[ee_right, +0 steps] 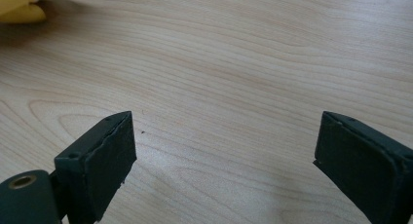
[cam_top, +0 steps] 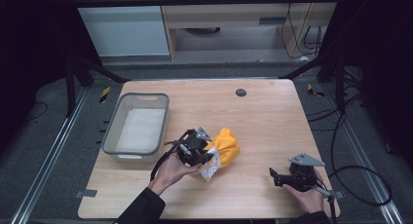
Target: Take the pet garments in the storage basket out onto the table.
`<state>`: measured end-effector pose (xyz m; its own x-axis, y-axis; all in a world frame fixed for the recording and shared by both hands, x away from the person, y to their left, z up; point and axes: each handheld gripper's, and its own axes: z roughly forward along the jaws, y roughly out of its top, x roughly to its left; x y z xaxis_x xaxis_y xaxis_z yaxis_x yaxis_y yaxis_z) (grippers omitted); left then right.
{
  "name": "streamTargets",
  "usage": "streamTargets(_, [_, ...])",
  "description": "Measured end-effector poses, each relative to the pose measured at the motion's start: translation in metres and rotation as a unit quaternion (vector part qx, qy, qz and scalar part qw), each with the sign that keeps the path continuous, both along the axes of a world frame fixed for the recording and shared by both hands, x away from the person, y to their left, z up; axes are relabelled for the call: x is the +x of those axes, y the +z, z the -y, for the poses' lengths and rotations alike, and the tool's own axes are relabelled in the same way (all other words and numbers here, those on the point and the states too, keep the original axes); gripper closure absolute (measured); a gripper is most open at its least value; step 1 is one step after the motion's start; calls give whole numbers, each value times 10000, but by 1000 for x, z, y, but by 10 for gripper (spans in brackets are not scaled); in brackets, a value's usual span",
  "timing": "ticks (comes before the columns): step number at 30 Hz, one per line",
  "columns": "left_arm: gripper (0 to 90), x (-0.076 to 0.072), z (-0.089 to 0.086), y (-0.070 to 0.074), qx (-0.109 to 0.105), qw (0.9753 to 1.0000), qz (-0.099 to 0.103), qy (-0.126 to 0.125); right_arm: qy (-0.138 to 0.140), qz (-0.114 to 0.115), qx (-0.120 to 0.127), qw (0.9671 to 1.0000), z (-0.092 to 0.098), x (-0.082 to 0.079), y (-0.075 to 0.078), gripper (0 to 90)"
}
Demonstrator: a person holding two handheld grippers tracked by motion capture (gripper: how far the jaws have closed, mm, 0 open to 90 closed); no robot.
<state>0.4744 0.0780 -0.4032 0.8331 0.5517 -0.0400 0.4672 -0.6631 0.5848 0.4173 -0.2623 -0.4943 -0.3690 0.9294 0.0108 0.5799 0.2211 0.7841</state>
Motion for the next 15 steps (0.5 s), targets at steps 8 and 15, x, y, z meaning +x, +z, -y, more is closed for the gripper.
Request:
streamTargets(8, [808,-1,8,-12,66,9999,-76,-85,9,-17,-10,10000,0,0,0,79])
streamTargets(15, [784,-1,13,-21,81,9998,-132,-108,8,-16,1,10000,0,0,0,79])
